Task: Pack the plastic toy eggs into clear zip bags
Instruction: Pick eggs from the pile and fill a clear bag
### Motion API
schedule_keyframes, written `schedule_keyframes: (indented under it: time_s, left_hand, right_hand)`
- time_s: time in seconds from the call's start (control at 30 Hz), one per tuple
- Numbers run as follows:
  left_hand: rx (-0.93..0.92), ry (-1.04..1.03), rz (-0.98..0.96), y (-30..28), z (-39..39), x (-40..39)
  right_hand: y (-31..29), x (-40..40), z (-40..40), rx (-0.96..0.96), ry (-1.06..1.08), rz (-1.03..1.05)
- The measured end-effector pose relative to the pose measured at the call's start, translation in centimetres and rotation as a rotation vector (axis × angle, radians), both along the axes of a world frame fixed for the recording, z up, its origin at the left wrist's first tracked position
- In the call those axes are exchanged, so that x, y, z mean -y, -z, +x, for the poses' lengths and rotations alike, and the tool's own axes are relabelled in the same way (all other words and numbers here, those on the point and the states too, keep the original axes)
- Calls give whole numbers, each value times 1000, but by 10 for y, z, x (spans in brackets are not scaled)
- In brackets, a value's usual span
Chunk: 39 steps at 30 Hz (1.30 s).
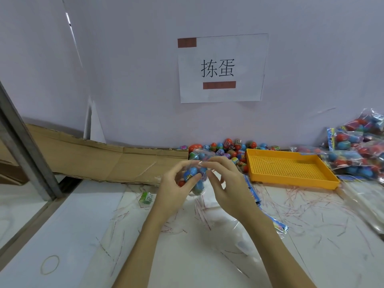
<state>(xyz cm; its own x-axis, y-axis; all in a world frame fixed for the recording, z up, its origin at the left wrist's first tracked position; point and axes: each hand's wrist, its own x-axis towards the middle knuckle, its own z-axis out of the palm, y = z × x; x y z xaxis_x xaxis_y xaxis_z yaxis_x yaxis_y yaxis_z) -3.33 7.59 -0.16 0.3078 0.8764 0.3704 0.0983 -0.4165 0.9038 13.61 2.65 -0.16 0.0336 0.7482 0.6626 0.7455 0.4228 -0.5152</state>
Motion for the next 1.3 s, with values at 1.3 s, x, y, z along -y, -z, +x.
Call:
schedule_keyframes:
  time_s: [1.3]
  left_hand:
    - [544,-550,-439,9,-8,-22]
  right_hand:
    - [-7,3,-13,-745,10,-742]
